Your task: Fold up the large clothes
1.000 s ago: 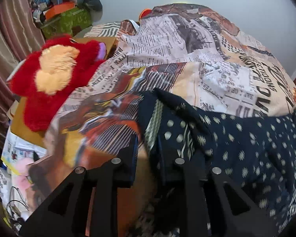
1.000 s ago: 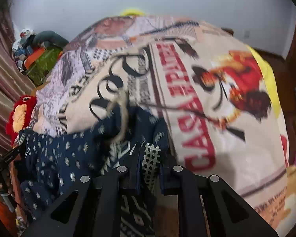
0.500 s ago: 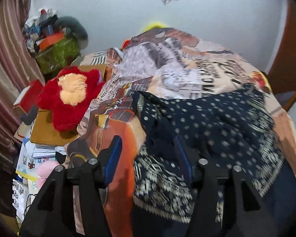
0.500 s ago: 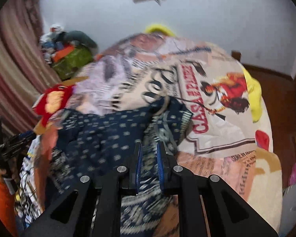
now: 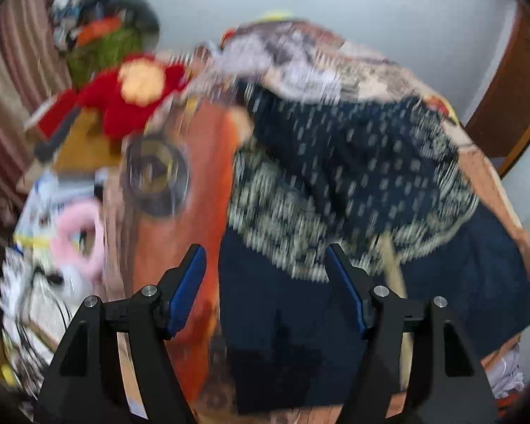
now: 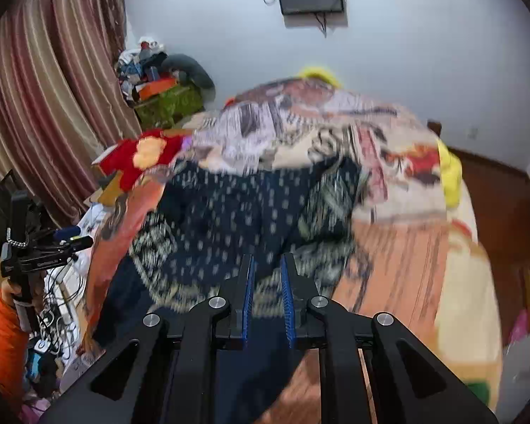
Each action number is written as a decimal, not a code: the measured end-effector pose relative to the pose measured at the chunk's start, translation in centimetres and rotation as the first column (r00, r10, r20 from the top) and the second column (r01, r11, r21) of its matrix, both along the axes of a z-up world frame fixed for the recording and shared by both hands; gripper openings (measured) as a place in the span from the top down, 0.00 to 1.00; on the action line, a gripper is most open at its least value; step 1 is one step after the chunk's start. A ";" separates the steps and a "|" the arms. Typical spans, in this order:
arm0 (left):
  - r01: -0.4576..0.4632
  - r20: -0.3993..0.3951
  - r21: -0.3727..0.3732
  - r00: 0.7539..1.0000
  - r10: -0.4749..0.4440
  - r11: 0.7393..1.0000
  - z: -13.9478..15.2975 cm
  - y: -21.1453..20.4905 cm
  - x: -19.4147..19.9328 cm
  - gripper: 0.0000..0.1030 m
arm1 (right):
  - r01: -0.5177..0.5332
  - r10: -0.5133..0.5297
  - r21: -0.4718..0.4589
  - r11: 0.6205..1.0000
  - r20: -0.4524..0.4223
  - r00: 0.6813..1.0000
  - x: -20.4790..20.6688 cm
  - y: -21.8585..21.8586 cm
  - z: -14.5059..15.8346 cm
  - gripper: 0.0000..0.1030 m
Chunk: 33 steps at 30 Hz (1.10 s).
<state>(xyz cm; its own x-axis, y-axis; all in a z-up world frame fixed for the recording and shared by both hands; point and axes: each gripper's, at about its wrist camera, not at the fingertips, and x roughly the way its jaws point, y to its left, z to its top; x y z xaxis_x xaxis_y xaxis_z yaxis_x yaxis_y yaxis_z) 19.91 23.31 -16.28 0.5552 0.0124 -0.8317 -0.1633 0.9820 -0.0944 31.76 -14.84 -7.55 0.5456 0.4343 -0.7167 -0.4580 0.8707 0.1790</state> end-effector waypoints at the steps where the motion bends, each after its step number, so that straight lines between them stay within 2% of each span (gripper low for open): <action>1: -0.016 -0.020 -0.025 1.000 0.015 1.000 -1.1 0.4 -0.8 0.33 | 0.004 -0.004 -0.002 1.000 -0.014 1.000 -0.6 -0.1 -0.6 0.88; 6: -0.120 -0.123 -0.119 0.987 0.106 0.986 -6.2 1.7 -4.6 0.33 | 0.025 -0.026 -0.005 1.000 -0.121 0.992 -3.8 -1.2 -4.8 0.88; 10: -0.180 -0.192 -0.178 0.970 0.145 0.967 -9.7 1.8 -6.8 0.33 | 0.068 -0.059 0.034 0.997 -0.218 0.974 -5.5 -2.1 -7.6 0.87; 11: -0.194 -0.206 -0.197 0.966 0.153 0.961 -10.4 1.8 -7.2 0.33 | 0.082 -0.072 0.037 0.996 -0.213 0.974 -6.0 -2.3 -7.8 0.81; 12: -0.210 -0.220 -0.223 0.962 0.161 0.952 -11.3 1.7 -7.6 0.33 | 0.091 -0.081 0.039 0.995 -0.212 0.974 -6.3 -2.4 -7.9 0.68; 13: -0.222 -0.235 -0.249 0.958 0.163 0.943 -12.1 1.6 -7.9 0.33 | 0.091 -0.076 0.060 0.994 -0.218 0.973 -6.6 -2.5 -7.9 0.60; 15: -0.235 -0.240 -0.247 0.955 0.175 0.940 -13.1 1.2 -8.1 0.33 | 0.086 -0.056 0.127 0.988 -0.228 0.972 -7.2 -2.7 -7.7 0.27; 17: -0.224 -0.220 -0.210 0.959 0.177 0.952 -13.3 0.3 -8.1 0.33 | 0.081 -0.046 0.152 0.985 -0.220 0.974 -7.9 -2.4 -7.6 0.22; 19: -0.212 -0.218 -0.178 0.961 0.172 0.961 -13.2 -0.5 -7.8 0.32 | 0.043 -0.015 0.126 0.991 -0.219 0.976 -8.2 -1.6 -7.8 0.22; 21: -0.193 -0.209 -0.195 0.966 0.152 0.962 -13.1 -0.9 -7.3 0.36 | 0.034 -0.012 0.099 0.995 -0.206 0.978 -8.5 -0.9 -8.1 0.22; 22: -0.188 -0.202 -0.210 0.968 0.146 0.959 -13.0 -1.1 -7.2 0.42 | 0.031 -0.011 0.095 0.995 -0.196 0.981 -8.6 -0.7 -8.2 0.21; 23: -0.180 -0.199 -0.224 0.971 0.135 0.958 -12.9 -1.4 -6.9 0.57 | 0.028 -0.009 0.098 0.995 -0.188 0.982 -8.6 -0.5 -8.3 0.21; 25: -0.168 -0.202 -0.230 0.972 0.121 0.959 -12.8 -1.8 -6.4 0.76 | 0.026 -0.006 0.105 0.994 -0.182 0.983 -8.6 -0.2 -8.5 0.23; 26: -0.162 -0.198 -0.224 0.973 0.118 0.961 -12.6 -2.1 -6.2 0.82 | 0.017 0.002 0.107 0.994 -0.180 0.984 -8.6 0.0 -8.5 0.29; 27: -0.156 -0.192 -0.224 0.975 0.113 0.962 -12.3 -2.3 -5.8 0.86 | 0.003 0.016 0.106 0.994 -0.178 0.984 -8.6 0.3 -8.6 0.39; 28: -0.146 -0.183 -0.224 0.977 0.105 0.964 -12.0 -2.6 -5.6 0.88 | -0.002 0.020 0.101 0.995 -0.177 0.984 -8.5 0.5 -8.7 0.43; 33: -0.089 -0.098 -0.229 0.993 0.067 0.969 -9.0 -3.4 -5.0 0.90 | -0.023 0.039 0.092 0.995 -0.171 0.985 -7.8 1.5 -9.3 0.77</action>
<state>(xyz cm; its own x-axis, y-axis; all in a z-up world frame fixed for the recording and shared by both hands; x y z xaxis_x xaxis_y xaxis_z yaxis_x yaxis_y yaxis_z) 14.89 19.89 -25.30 0.4836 -0.1472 -0.8628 -0.2566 0.9186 -0.3005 24.01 -13.39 -16.87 0.4029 0.5158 -0.7561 -0.4400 0.8335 0.3342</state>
